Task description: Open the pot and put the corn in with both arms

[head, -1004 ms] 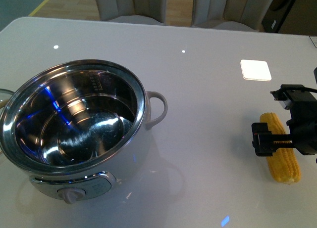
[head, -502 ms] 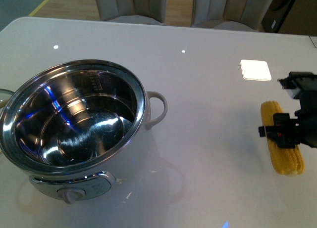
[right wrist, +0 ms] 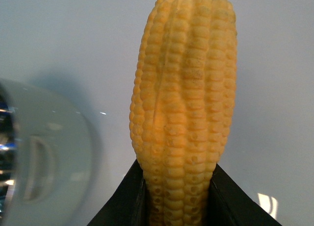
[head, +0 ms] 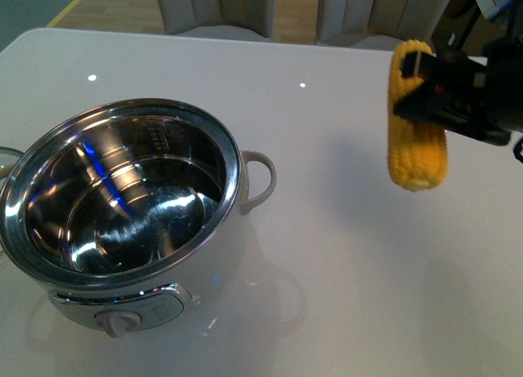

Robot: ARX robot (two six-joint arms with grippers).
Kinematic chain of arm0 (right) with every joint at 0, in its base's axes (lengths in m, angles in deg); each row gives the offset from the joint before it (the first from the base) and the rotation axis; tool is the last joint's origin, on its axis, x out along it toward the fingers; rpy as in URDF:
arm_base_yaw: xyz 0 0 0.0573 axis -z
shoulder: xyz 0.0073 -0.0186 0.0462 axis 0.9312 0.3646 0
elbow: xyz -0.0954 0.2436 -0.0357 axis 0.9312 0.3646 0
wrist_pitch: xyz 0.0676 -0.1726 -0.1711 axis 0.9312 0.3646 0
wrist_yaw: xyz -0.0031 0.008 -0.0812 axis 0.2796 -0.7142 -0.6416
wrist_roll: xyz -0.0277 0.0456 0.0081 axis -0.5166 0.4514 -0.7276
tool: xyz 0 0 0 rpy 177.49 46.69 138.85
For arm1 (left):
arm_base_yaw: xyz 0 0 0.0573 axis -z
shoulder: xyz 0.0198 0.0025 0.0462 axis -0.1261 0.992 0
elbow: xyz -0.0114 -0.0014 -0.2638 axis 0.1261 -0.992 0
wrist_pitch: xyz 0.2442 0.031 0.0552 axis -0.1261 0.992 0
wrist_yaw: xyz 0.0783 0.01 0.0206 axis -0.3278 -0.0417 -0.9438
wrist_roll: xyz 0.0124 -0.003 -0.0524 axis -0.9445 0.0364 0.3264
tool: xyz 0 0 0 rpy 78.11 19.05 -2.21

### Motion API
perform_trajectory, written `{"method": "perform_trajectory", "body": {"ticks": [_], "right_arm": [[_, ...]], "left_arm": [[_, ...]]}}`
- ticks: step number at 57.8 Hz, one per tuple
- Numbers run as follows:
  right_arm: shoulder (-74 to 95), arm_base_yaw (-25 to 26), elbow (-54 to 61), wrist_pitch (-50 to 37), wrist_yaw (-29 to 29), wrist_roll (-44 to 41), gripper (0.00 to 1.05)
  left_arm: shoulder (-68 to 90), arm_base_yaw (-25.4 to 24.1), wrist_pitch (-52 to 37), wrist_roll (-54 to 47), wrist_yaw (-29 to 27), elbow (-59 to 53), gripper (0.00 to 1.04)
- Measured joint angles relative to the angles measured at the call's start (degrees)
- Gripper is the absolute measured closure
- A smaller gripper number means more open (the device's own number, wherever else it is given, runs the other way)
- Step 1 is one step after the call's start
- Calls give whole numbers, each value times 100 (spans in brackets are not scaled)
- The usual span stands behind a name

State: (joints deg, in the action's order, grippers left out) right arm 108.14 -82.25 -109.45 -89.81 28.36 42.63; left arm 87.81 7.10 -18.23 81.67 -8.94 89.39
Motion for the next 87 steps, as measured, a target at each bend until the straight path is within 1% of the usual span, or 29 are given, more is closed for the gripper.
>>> {"method": "perform_trajectory", "body": {"ticks": [15, 25, 31, 63, 76, 87], "right_arm": [[11, -811, -485, -133, 164, 1128, 84], [264, -1307, -682, -275, 223, 1679, 85], [417, -1502, -748, -299, 254, 1897, 85], [1211, -2350, -1572, -487, 396, 2883, 86], [1517, -2616, -1720, -337, 476, 2922, 87], [1661, -2673, -1731, -254, 501, 2898, 88]], "left_arm": [[0, 0, 2, 0, 0, 0, 7], [0, 0, 2, 0, 0, 0, 7], [0, 0, 2, 0, 0, 0, 7], [0, 0, 2, 0, 0, 0, 7], [0, 0, 2, 0, 0, 0, 7], [0, 0, 2, 0, 0, 0, 7]]}}
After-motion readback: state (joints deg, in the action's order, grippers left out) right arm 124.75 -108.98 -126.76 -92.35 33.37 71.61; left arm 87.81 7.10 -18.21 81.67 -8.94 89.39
